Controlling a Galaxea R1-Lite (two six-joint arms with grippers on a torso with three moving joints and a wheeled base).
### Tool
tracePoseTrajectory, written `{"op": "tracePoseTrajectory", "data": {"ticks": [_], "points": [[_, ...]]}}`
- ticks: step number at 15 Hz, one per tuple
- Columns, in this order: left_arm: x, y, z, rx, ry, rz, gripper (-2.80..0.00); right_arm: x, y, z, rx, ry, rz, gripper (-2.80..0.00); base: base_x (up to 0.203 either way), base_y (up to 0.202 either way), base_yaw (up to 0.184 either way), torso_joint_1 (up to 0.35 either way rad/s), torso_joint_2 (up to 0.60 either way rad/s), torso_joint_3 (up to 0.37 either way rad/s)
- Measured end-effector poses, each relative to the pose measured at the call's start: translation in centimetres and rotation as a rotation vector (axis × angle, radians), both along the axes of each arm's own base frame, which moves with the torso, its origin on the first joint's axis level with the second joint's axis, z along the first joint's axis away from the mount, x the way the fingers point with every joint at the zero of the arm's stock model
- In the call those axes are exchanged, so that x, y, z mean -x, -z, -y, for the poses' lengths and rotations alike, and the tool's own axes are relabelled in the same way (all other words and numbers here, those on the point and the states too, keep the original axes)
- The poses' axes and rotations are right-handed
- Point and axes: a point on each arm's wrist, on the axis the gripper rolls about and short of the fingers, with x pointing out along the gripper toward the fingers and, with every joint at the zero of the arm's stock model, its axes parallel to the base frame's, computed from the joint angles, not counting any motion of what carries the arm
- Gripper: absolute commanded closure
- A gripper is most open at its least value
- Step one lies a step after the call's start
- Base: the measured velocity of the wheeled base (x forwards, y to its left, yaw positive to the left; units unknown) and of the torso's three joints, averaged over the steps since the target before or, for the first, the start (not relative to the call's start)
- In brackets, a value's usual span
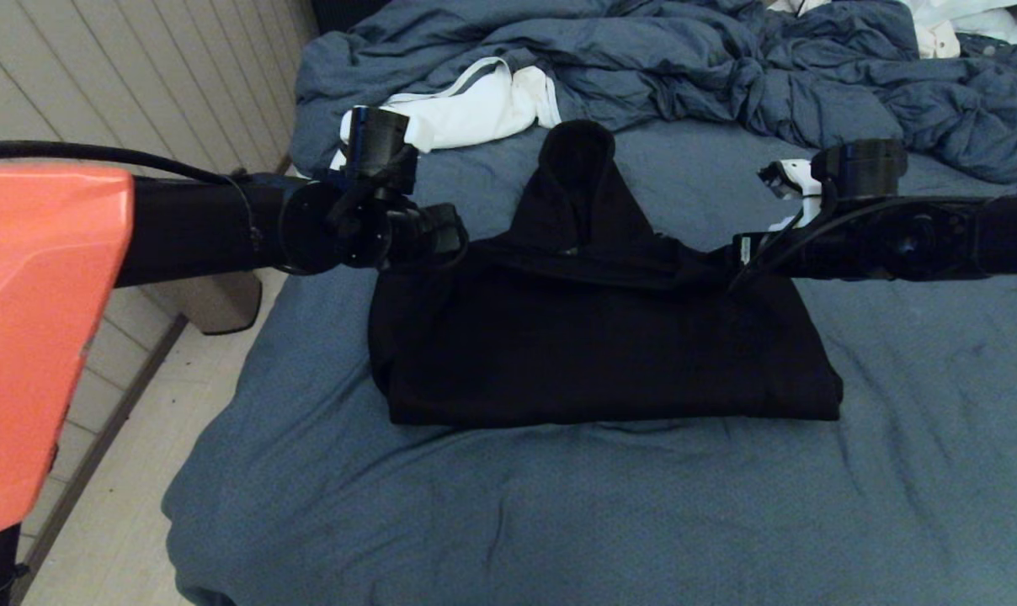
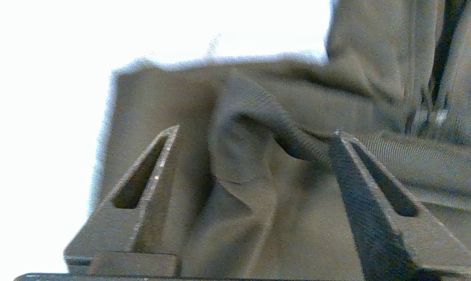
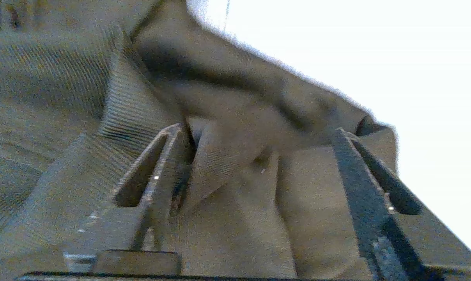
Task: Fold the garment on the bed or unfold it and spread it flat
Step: Fold the black sweatshirt
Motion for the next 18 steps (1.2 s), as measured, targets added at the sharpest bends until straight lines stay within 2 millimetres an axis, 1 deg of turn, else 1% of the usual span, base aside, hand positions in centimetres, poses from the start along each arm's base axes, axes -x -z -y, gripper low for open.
{"op": "tracePoseTrajectory", "data": {"ticks": [2, 4, 5, 6, 8, 10, 12, 15, 18], "points": [[0.6, -1.8, -1.1, 0.007, -0.010, 0.040, -2.80, 0.5, -1.0, 0.0, -0.001, 0.000, 0.025, -2.80, 0.000, 0.000, 0.000, 0.000, 0.00, 0.000], [1.7, -3.8, -2.1, 0.022, -0.015, 0.075, -2.80, 1.3, -2.1, 0.0, -0.002, 0.000, 0.049, -2.80, 0.000, 0.000, 0.000, 0.000, 0.00, 0.000], [2.4, -4.6, -2.6, 0.023, -0.017, 0.080, 0.00, 1.9, -2.6, 0.0, -0.004, 0.001, 0.058, -2.80, 0.000, 0.000, 0.000, 0.000, 0.00, 0.000], [3.1, -5.0, -2.9, 0.018, -0.015, 0.069, 0.00, 2.5, -3.0, 0.0, -0.004, 0.000, 0.064, -2.80, 0.000, 0.000, 0.000, 0.000, 0.00, 0.000], [4.9, -5.1, -2.5, 0.004, 0.020, 0.034, 0.00, 3.9, -3.3, -0.1, -0.006, -0.004, 0.046, -2.80, 0.000, 0.000, 0.000, 0.000, 0.00, 0.000], [6.5, -4.4, -1.1, -0.014, 0.071, 0.003, 0.00, 4.9, -3.1, 0.0, -0.009, -0.007, 0.026, -2.80, 0.000, 0.000, 0.000, 0.000, 0.00, 0.000], [7.5, -3.6, 0.2, -0.026, 0.115, -0.022, 0.00, 5.4, -2.6, -0.1, -0.011, -0.009, 0.004, -2.80, 0.000, 0.000, 0.000, 0.000, 0.00, 0.000], [7.9, -2.3, 2.0, -0.042, 0.155, -0.053, 0.00, 5.6, -1.5, -0.4, -0.015, -0.014, -0.034, -2.80, 0.000, 0.000, 0.000, 0.000, 0.00, 0.000], [7.8, -0.4, 3.9, -0.055, 0.181, -0.096, 0.00, 5.3, 0.2, -0.7, -0.021, -0.021, -0.089, -2.80, 0.000, 0.000, 0.000, 0.000, 0.00, 0.000]]}}
